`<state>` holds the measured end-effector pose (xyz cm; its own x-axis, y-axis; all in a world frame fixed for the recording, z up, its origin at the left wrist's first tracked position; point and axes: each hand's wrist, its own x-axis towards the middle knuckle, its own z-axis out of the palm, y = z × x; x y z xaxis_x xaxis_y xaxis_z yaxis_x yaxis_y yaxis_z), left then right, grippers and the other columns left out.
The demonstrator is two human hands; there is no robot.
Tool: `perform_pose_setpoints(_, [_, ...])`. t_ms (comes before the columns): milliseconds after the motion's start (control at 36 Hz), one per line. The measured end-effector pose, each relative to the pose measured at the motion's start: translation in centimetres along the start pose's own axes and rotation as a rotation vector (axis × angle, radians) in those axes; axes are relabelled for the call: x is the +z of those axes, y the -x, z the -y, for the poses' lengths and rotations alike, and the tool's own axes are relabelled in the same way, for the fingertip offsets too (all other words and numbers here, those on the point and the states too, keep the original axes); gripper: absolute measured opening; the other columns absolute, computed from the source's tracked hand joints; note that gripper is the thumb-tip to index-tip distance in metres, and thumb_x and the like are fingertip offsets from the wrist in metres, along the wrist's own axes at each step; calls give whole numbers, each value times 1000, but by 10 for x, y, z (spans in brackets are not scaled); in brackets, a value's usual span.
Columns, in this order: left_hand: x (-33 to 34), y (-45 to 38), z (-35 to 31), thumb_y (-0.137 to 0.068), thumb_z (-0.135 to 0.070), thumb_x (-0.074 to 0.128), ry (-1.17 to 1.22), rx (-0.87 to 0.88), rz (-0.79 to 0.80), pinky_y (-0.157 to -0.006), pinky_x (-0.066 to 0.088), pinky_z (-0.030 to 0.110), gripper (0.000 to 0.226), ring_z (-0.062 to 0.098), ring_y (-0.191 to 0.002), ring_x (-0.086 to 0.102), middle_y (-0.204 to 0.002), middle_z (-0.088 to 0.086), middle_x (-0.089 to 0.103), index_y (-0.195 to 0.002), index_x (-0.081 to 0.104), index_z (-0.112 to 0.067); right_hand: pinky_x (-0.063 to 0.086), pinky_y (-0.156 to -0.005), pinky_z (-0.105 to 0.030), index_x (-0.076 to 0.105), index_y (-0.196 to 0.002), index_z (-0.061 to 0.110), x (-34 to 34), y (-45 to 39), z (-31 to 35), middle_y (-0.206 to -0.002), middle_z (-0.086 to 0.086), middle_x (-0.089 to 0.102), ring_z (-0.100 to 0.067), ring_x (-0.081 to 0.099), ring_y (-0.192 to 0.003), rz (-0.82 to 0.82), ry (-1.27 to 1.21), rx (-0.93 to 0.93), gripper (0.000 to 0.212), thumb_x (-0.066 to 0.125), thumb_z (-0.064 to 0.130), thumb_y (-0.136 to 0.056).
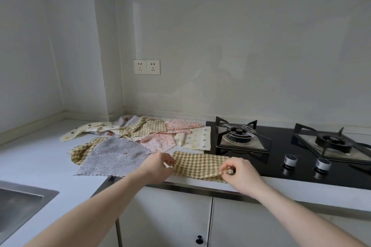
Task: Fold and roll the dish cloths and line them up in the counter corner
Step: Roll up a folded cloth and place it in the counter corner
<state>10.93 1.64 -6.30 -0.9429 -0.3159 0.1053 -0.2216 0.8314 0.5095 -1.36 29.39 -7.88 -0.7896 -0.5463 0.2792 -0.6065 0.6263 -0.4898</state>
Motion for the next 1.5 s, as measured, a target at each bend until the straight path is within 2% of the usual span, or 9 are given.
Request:
perform_pose_setpoints(111, [1, 3, 5, -86, -33, 65, -75, -32, 16, -81, 55, 28, 23, 7, -85, 62, -96, -12, 67, -108, 70, -33, 43, -84, -24, 74, -85, 38, 3, 7, -3, -92, 27, 62, 0, 50, -96, 59, 41, 4, 6, 69, 40, -82])
perform_pose_setpoints(222, [-2, 3, 1, -91, -33, 57, -93, -76, -8, -69, 51, 28, 30, 11, -80, 62, -92, -7, 64, -121, 63, -28, 48, -72, -20, 75, -79, 39, 0, 8, -3, -86, 25, 68, 4, 59, -80, 35, -43, 40, 22, 66, 57, -71])
perform_pose_setpoints(333, [-6, -1, -15, -93, -30, 55, -40, -63, -109, -76, 51, 30, 33, 14, -92, 62, -107, -8, 63, -125, 60, -26, 42, -58, -19, 75, -82, 35, -4, -1, 1, -79, 19, 70, 2, 55, -58, -85, -149, 84, 11, 70, 45, -83])
perform_pose_setpoints(500, [22, -13, -40, -93, -40, 53, -145, 59, 4, -116, 38, 43, 52, 23, -137, 39, -152, 1, 38, -144, 49, -28, 47, -97, -35, 54, -135, 32, 17, -22, -9, -131, 12, 59, -14, 53, -119, -159, -52, 262, 44, 59, 44, -94])
perform_pose_setpoints(778, [69, -42, -36, -93, -70, 26, -271, 84, 91, -127, -1, 47, 74, 24, -156, -1, -170, -2, 5, -159, 17, -38, 35, -104, -37, 50, -141, 36, 38, -35, -10, -139, 7, 50, -20, 43, -126, -163, 312, 328, 57, 40, 65, -94])
perform_pose_setpoints(944, [74, -49, -33, -89, -72, 25, -277, 61, 81, -127, -1, 42, 77, 20, -156, 4, -169, -7, 12, -159, 19, -39, 37, -102, -35, 53, -134, 38, 42, -44, -14, -132, 8, 51, -17, 46, -121, -190, 340, 310, 52, 41, 66, -91])
perform_pose_setpoints(1083, [55, -56, -26, -90, -71, 33, -247, 70, 82, -116, 22, 43, 70, 19, -142, 30, -158, -8, 37, -151, 38, -37, 38, -99, -36, 57, -122, 37, 41, -47, -15, -126, 8, 55, -17, 50, -116, -203, 278, 298, 43, 48, 62, -89])
perform_pose_setpoints(1333, [55, -57, 2, -94, -53, 38, -82, -55, -169, -117, 25, 42, 55, 20, -142, 33, -152, -6, 46, -146, 45, -34, 44, -91, -34, 57, -95, 39, 38, -48, -21, -98, 20, 61, -10, 57, -100, -253, 69, 272, 6, 58, 44, -92])
perform_pose_setpoints(1500, [52, -57, 5, -95, -48, 47, 86, -97, -201, -108, 33, 41, 36, 21, -121, 45, -110, -11, 64, -127, 55, -35, 53, -82, -37, 53, -99, 34, 38, -47, -29, -98, 14, 61, -15, 63, -93, -316, -125, 292, 3, 56, 34, -99])
